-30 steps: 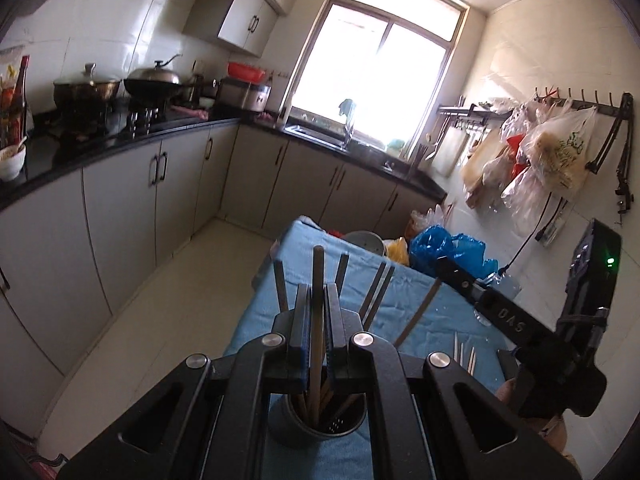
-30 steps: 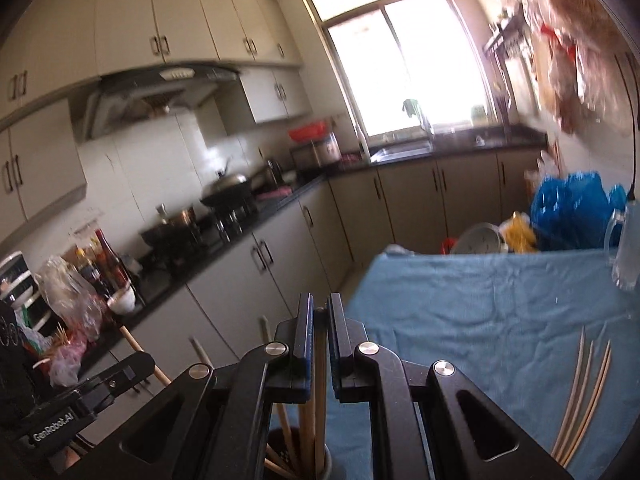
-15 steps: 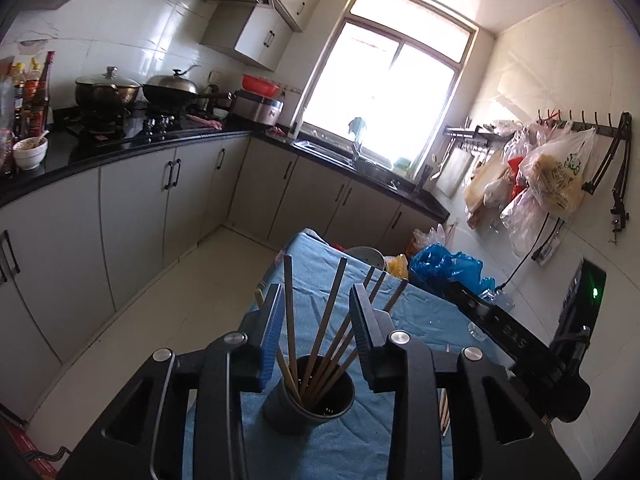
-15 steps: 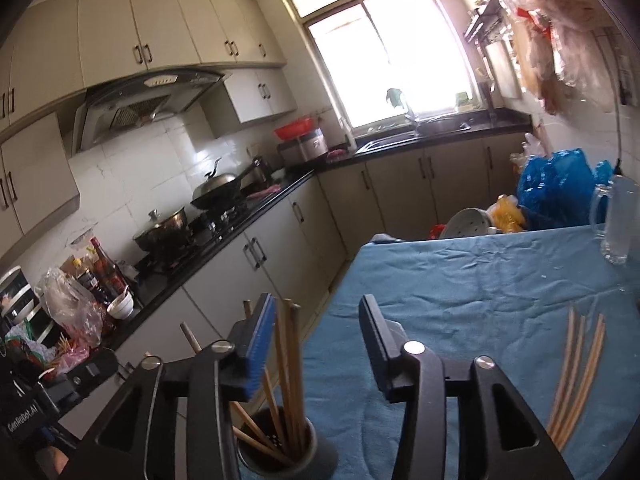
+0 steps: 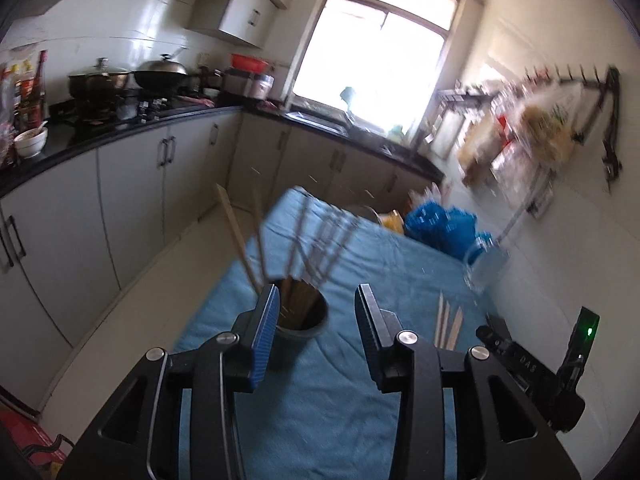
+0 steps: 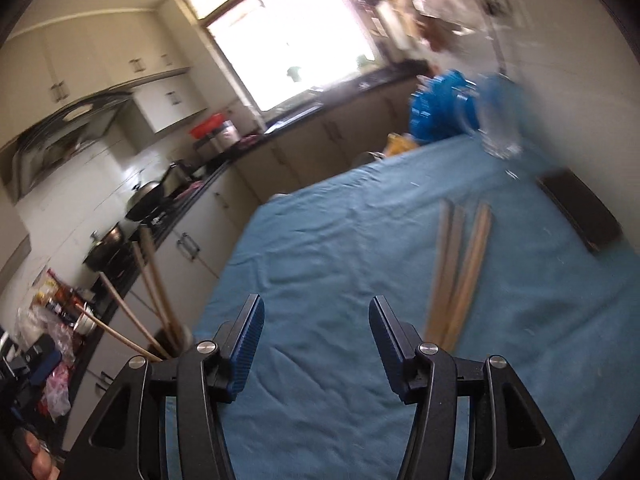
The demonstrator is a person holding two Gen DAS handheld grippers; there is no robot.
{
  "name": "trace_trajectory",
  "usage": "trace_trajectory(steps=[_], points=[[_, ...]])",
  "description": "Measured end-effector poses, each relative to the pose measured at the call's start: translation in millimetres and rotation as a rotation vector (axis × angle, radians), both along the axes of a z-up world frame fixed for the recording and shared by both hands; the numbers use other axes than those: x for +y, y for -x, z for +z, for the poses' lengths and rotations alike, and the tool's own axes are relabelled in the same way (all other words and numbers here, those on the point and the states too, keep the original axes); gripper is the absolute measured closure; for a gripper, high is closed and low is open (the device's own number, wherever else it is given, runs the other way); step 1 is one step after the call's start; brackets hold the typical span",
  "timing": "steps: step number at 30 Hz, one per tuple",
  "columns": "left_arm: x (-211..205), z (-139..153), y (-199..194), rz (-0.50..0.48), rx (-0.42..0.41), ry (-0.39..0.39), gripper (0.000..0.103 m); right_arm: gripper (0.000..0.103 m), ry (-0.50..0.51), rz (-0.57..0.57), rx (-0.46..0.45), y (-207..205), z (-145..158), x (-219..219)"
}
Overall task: Organize utensils
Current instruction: 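Move back to the row and close the left tool on a chopstick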
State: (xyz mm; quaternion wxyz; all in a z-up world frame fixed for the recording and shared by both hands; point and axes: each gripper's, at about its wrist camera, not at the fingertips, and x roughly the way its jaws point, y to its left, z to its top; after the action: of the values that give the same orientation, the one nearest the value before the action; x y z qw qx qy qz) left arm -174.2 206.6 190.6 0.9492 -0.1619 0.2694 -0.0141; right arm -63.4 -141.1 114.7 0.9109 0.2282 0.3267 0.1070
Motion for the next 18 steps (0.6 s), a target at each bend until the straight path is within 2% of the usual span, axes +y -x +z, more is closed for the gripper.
trace_trajectory(steps=[4,6,9,13,18], points=[[-41.3,-4.2,1.4,-0.078,0.015,-0.05,0.065,0.041,-0.007,-0.06,0.012,18.8,-8.6,-35.2],[-58.8,-5.9,0.3,-0.118,0.02,-0.069,0.06,0.04,-0.01,-0.084,0.017,25.6,-12.5,-48.9],[-90.9,-13.9,-6.0,-0.19,0.032,-0.104,0.059,0.039,-0.018,-0.126,0.037,34.9,-22.4,-73.9],[-132.1,-30.1,-30.4,-0.272,0.083,-0.136,0.059,0.039,-0.033,-0.175,0.074,41.3,-41.1,-102.2],[-175.2,-51.2,-73.2,-0.341,0.147,-0.137,0.059,0.039,-0.049,-0.206,0.1,43.2,-58.4,-126.6]])
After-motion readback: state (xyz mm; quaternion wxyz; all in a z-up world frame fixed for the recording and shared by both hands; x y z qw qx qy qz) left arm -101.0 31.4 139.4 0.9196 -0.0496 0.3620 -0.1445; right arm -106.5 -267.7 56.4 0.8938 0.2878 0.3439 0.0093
